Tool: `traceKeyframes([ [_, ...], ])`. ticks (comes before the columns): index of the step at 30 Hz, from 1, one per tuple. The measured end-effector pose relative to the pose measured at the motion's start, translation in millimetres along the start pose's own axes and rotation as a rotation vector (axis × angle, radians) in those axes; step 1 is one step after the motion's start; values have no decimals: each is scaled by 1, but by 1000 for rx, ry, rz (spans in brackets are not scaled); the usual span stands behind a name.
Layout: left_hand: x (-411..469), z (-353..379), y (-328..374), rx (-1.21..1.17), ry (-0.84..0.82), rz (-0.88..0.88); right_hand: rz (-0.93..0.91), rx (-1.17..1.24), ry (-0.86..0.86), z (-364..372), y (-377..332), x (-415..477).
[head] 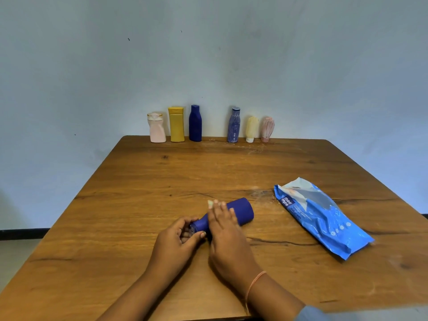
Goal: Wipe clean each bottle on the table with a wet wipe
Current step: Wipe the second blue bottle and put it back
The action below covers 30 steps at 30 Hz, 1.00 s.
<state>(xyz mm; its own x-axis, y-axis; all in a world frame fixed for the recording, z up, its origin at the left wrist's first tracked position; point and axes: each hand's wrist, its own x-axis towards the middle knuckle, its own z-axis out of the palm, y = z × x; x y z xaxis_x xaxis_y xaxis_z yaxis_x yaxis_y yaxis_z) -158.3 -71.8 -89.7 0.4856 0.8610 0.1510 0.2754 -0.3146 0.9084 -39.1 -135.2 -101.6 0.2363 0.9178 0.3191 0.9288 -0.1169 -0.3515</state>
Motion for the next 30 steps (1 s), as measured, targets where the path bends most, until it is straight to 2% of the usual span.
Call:
traceKeyframes([
  [3,1,-1,-2,-6,-5,3,-171,101,-105,0,-13,-4],
  [6,2,-1,-2,-20,-19,-14,-258,80,-142,-14,-1,7],
  [8,1,-1,0,-25,-33,-27,-197,88,-128,-21,16,17],
  [13,-2,0,5,16,-24,-19,148,87,11,-29,45,22],
  [16,0,1,2,45,-35,-18,222,66,87,-22,31,9],
  [19,2,1,-2,66,-22,1,62,97,72,-6,5,-5],
  [22,3,1,-3,69,-5,10,-123,116,-59,-4,-7,-3],
  [25,3,1,-2,67,27,6,-185,84,-113,-16,7,11],
  [30,1,2,-1,94,16,23,120,106,-50,-31,47,24],
])
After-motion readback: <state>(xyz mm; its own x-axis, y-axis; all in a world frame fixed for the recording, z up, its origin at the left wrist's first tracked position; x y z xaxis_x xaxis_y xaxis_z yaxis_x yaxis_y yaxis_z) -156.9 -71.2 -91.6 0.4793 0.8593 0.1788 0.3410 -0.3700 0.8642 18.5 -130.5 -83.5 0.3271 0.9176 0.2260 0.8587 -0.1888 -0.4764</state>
